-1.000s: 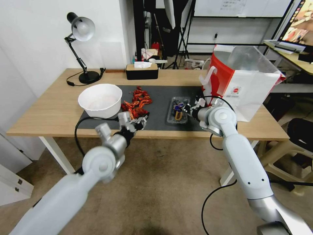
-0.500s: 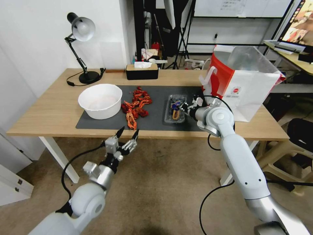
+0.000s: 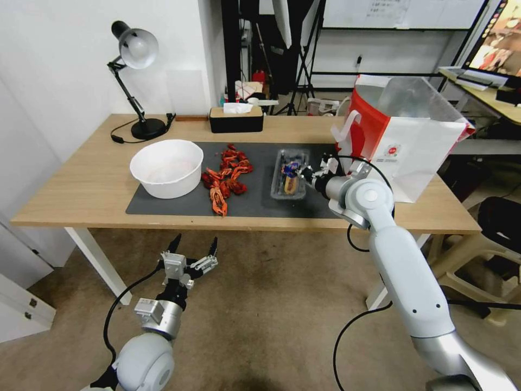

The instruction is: Close the takeout container lid, then place the container into the takeout bag.

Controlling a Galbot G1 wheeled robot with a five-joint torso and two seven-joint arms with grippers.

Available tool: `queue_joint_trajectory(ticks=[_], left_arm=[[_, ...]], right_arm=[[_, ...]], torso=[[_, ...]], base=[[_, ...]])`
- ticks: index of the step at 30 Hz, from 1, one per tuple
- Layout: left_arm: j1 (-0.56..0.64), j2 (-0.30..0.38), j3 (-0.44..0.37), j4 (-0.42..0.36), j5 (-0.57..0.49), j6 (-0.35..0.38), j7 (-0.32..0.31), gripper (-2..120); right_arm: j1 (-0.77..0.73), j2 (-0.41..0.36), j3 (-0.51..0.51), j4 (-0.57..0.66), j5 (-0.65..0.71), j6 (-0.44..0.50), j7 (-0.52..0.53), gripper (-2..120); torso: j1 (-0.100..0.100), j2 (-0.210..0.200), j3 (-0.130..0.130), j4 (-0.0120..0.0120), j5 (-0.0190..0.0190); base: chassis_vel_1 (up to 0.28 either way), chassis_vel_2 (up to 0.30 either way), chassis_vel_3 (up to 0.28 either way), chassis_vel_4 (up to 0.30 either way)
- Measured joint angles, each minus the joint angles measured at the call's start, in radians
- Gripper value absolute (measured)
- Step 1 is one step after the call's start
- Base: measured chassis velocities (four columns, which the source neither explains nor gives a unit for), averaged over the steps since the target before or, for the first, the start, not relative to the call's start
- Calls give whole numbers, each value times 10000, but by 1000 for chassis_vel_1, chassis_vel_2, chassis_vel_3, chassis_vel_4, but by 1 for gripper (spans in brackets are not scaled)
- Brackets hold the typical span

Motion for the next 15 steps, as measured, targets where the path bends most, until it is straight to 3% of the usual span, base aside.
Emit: queue_joint_trajectory(ticks=[10, 15], left_arm=[[269, -165, -213, -150, -202, 123, -18, 100], [415, -291, -347, -225, -391, 157, -14, 100]], right_arm=[[171, -574, -74, 1261, -417, 952, -871, 0], [965, -1325, 248, 1878, -1233, 1831, -1196, 0]], torso=[[0, 0, 0, -1, -1], [0, 0, 1, 0, -1]], base=[[0, 0, 0, 0], [0, 0, 0, 0]])
